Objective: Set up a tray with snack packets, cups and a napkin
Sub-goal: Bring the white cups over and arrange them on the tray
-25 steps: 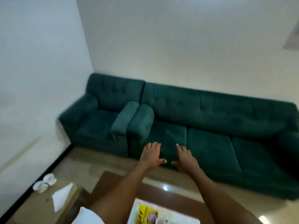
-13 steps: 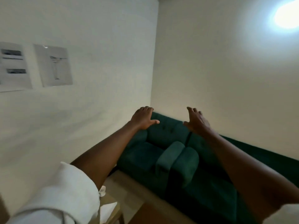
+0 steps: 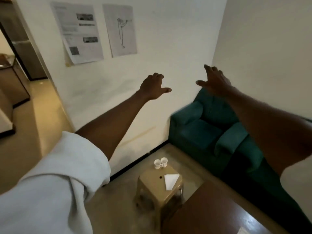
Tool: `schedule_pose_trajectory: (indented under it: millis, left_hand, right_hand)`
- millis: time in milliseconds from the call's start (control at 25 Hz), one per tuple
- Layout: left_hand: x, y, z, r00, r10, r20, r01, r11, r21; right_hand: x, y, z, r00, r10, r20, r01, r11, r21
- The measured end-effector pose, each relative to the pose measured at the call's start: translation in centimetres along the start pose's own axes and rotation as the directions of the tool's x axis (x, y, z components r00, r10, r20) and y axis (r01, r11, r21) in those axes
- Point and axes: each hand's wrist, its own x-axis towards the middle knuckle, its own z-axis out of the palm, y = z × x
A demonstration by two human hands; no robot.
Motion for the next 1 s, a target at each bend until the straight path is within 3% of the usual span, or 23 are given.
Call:
schedule_pose_trajectory:
  millis: [320, 480, 640, 760, 1000]
  left_hand:
    - [2.0, -13.2, 9.7, 0.975, -0.194, 0.112, 0.203, 0.976, -0.075]
    - [3.7, -17.5, 19.1, 0.921, -0.255, 0.294, 0.285, 0.956, -0.064]
    - [1.5, -19.9, 31.3, 0.783, -0.300, 0.546, 0.376, 0.926, -0.030]
    - [-1.5, -21.2, 41.1, 0.666, -0.304, 0.681, 0.426, 0.905, -0.012]
    - [-4.4, -22.8, 56.6, 0.619, -0.317, 0.719, 0.450, 0.893, 0.007]
  right_hand:
    - [7.1, -5.4, 16.5, 0.982, -0.025, 0.186, 0.009, 0.996, 0.085]
    - [9.4, -4.2, 28.8, 0.945, 0.032, 0.327, -0.075, 0.990, 0.120]
    - [6.1, -1.8, 42.7, 0.822, 0.094, 0.562, -0.161, 0.984, 0.071]
    - [2.2, 0.0, 52.4, 0.721, 0.098, 0.686, -0.135, 0.991, 0.001]
    - [-2.5, 3.8, 67.8, 0.621, 0.082, 0.780, -0.130, 0.992, -0.001]
